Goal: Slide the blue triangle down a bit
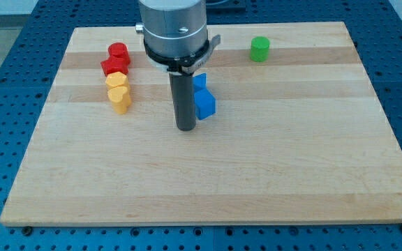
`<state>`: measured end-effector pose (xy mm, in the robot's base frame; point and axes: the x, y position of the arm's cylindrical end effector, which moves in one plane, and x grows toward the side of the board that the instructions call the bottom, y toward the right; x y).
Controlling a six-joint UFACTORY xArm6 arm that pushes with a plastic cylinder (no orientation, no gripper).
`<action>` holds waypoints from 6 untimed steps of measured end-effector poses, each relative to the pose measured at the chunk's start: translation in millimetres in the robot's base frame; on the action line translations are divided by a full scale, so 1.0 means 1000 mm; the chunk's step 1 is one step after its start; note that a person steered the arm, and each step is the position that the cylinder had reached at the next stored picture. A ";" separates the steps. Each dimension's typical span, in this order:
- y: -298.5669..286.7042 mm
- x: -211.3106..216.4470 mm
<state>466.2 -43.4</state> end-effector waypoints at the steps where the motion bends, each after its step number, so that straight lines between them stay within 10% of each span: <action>1: -0.006 -0.016; 4: -0.015 -0.150; 6: 0.021 -0.149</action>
